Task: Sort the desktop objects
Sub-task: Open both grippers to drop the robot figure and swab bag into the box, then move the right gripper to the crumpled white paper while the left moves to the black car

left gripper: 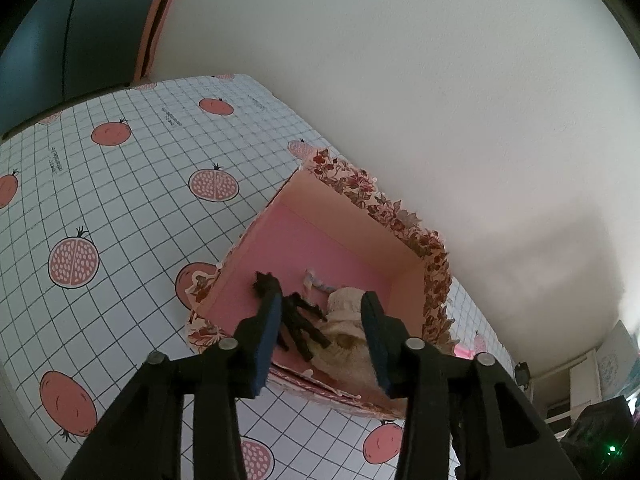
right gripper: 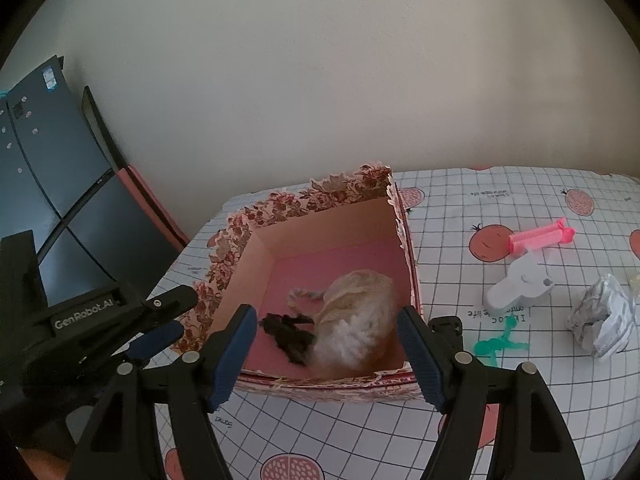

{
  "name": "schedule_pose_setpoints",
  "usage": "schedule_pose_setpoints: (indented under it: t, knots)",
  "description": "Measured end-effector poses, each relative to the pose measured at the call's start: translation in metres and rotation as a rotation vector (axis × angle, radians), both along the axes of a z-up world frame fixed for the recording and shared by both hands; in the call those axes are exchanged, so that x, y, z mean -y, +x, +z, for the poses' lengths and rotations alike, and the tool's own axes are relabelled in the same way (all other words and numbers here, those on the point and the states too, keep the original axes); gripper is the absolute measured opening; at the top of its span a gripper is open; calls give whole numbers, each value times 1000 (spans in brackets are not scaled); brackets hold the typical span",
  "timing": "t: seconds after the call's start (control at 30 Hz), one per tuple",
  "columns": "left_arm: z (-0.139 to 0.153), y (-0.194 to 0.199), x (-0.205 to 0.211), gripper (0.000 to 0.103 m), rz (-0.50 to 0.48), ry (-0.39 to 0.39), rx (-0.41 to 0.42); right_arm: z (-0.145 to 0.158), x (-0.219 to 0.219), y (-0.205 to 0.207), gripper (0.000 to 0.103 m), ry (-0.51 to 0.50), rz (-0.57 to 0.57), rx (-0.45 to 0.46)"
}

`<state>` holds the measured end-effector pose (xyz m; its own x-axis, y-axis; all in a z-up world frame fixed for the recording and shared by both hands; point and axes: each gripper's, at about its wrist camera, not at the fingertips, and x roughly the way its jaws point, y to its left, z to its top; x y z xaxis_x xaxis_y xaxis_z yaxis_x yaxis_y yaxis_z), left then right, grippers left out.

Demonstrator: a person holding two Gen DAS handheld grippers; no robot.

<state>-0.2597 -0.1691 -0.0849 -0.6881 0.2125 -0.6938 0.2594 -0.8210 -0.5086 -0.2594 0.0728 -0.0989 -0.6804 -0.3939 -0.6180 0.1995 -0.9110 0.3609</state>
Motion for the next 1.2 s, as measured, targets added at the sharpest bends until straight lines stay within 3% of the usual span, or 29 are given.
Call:
schedule_pose_setpoints:
  t: [0.67,0.83,1.03,1.2]
  knots:
    - [4,-1,-10,53,-17,-21,15,4,-9,1,76,-1,-11,-3]
    - [8,-1,-14,64,-21,-29,11,7,-14,1,77,-4,-16,-2]
    - [11,-2,-19,84,-16,-38,19,7,-21,1,90,-4,-23,11]
    - [13,-2,-22,89,-4,-59,32,9,-30,0,101,-10,-39,13]
